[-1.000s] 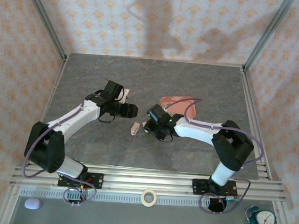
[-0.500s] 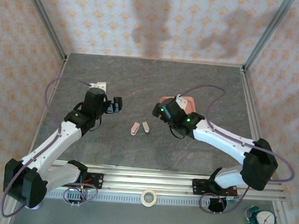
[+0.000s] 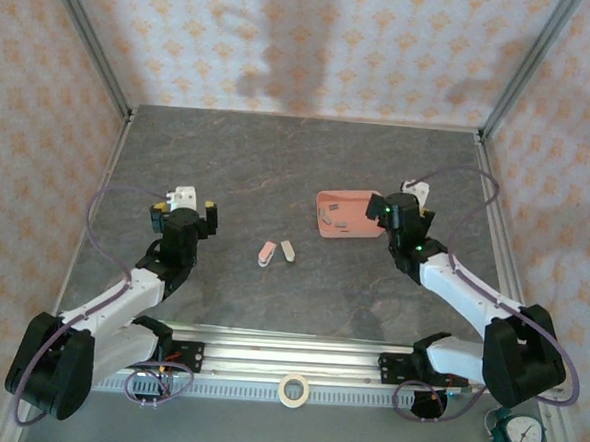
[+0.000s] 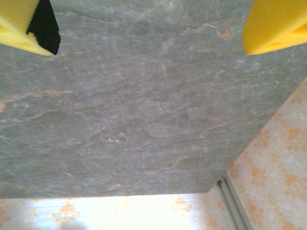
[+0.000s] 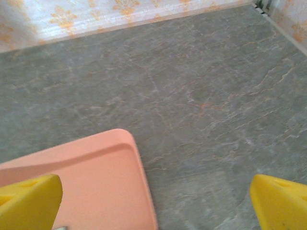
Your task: Load the staples into the stapler
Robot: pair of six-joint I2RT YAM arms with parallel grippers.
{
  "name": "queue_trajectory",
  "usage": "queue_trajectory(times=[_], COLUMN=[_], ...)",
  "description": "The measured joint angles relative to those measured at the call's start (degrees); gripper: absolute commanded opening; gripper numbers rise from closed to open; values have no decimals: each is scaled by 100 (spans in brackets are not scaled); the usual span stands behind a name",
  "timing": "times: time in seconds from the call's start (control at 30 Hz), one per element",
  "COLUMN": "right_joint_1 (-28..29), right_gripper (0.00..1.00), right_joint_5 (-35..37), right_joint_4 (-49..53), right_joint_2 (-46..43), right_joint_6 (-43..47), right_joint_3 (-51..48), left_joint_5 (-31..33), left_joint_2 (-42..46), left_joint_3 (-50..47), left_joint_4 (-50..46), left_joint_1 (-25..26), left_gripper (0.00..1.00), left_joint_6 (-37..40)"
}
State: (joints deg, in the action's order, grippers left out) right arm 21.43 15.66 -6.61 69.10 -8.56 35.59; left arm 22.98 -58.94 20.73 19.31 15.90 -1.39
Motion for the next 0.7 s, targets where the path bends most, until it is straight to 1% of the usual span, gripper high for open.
queue_trajectory(times=[0.13, 0.23, 0.33, 0.43, 0.53, 0.57, 0.6, 0.7], right_joint_1=[-466, -743, -973, -1176, -1314, -1333, -1353, -1362], right_gripper=[100, 100, 100, 100, 100, 100, 100, 100], right_joint_5=[-240, -361, -457, -525, -603, -623, -645, -675], right_joint_4=[-664, -1082, -1550, -1746, -1919, -1937, -1937, -1910], right_joint_2=[114, 275, 398, 516, 588, 608, 627, 627], right_joint_6=[511, 750, 920, 1019, 1104, 1128, 1147, 1167], right_joint_3=[-254, -363, -516, -544, -544, -542, -542, -542], left_joint_5=[-7, -20, -166, -367, -684, -778, -833, -1008], left_joint_2=[-439, -960, -1484, -1893, -2734, -2900, -2900, -2896], left_joint_3=[-208, -350, -334, -271, -402, -442, -470, -367], left_joint_4=[695, 1287, 1755, 2184, 3504, 3576, 3414, 3449], left_joint_1=[-234, -382, -549, -726, -1123, -1244, -1338, -1419], left_gripper=[100, 100, 100, 100, 100, 100, 100, 100], left_joint_6=[87, 87, 155, 236, 173, 138, 94, 37])
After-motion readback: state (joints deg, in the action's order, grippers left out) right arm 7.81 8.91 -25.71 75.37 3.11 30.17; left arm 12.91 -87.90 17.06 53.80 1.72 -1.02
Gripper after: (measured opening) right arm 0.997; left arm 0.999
